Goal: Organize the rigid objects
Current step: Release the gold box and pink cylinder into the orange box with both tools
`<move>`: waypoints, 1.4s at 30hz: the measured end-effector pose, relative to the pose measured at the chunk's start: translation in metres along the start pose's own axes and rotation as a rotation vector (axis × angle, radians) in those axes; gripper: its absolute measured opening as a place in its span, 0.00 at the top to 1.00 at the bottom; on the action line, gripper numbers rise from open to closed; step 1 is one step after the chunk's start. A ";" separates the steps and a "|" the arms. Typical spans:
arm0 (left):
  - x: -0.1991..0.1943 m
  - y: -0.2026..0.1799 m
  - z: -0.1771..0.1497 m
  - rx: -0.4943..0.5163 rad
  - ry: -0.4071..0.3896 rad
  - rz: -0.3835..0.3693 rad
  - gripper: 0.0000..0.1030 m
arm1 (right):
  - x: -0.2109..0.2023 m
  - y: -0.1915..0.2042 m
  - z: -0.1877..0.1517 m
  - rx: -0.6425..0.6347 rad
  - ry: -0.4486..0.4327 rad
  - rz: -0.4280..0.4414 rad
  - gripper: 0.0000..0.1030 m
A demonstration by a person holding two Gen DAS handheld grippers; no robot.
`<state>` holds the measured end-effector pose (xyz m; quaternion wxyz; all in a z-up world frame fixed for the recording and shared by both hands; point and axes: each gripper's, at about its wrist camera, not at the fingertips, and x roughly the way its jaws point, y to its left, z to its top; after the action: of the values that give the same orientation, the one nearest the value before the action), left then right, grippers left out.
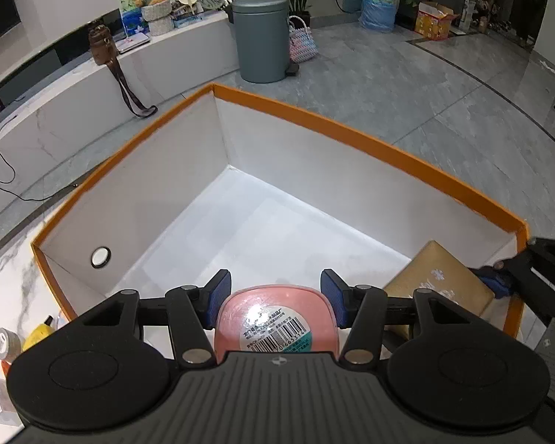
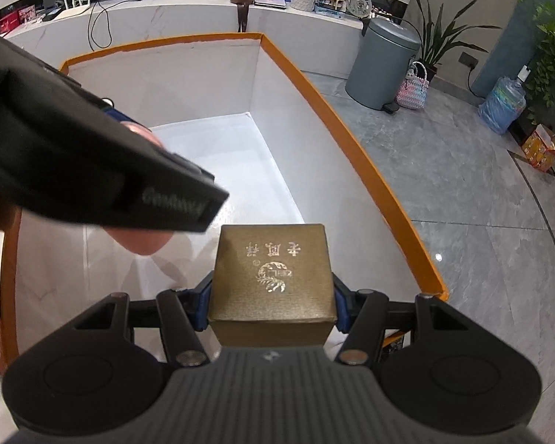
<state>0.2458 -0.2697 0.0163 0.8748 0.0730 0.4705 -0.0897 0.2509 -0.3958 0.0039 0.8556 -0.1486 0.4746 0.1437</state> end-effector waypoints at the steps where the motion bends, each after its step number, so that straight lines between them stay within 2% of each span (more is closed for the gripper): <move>1: 0.000 -0.001 -0.001 0.002 0.004 -0.003 0.41 | 0.000 0.001 0.000 -0.009 0.001 -0.001 0.43; 4: -0.002 -0.001 -0.003 0.007 0.009 -0.005 0.40 | 0.001 0.005 -0.001 -0.041 0.005 -0.006 0.42; 13: -0.010 -0.004 -0.004 0.027 0.006 -0.003 0.35 | -0.004 0.005 0.000 -0.027 -0.009 0.003 0.40; 34: -0.055 0.012 0.001 0.009 -0.083 0.035 0.35 | -0.023 0.008 -0.001 -0.006 -0.061 -0.016 0.39; 37: -0.067 0.020 -0.001 -0.009 -0.120 0.060 0.35 | -0.029 0.009 -0.001 0.002 -0.081 -0.025 0.39; 42: -0.087 0.039 -0.006 -0.036 -0.143 0.092 0.35 | -0.050 0.007 0.003 0.079 -0.162 0.019 0.39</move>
<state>0.2024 -0.2224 0.0871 0.9106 0.0721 0.4044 -0.0459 0.2244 -0.3932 0.0472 0.8950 -0.0981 0.4103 0.1447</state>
